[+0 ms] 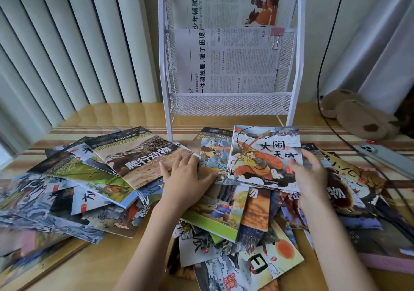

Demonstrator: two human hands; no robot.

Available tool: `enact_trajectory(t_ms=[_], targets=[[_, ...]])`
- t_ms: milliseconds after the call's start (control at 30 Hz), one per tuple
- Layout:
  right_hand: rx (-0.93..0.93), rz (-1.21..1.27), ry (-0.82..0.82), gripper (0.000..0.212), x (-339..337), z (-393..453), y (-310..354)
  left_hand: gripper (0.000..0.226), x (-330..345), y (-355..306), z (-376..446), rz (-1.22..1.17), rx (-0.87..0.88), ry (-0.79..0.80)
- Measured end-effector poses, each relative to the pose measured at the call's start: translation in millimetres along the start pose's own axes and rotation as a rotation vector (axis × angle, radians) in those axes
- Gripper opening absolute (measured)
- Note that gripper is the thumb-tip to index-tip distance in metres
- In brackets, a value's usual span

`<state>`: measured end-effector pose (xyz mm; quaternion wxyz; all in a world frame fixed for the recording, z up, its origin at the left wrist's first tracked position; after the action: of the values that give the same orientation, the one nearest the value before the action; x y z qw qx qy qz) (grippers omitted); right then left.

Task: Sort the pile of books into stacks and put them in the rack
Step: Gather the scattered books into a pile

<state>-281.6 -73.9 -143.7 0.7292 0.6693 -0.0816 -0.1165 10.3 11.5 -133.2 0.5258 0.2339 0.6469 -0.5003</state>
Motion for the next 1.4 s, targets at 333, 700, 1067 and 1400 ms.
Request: enact_trajectory(t_ms=[333, 700, 1067, 1400], targets=[[-0.018, 0.092, -0.089, 0.04, -6.1, -2.0, 2.1, 0.029, -27.9, 11.4, -5.9, -1.202, -0.18, 0.018], [-0.055, 0.101, -0.027, 0.04, -1.1, -1.4, 9.3, 0.024, -23.2, 40.5, 3.4, -1.537, -0.291, -0.052], [0.001, 0.159, -0.091, 0.04, -11.4, 0.7, 3.2, 0.024, -7.9, 43.1, 7.3, -1.82, -0.404, 0.021], [0.25, 0.336, 0.078, 0.033, 55.1, -31.7, -26.0, 0.074, 21.3, -51.5, -14.7, -2.117, -0.134, 0.686]])
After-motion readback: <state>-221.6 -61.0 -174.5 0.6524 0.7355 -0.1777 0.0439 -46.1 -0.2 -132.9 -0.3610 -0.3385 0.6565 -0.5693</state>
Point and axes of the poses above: each hand's wrist, its own z-axis towards the middle knuckle, its own x-axis out of the palm, y = z × x, the point moved 10 cm from there along z, towards the middle knuckle, and after that the axes turned 8 degrees about -x, right-handed, at the moved point
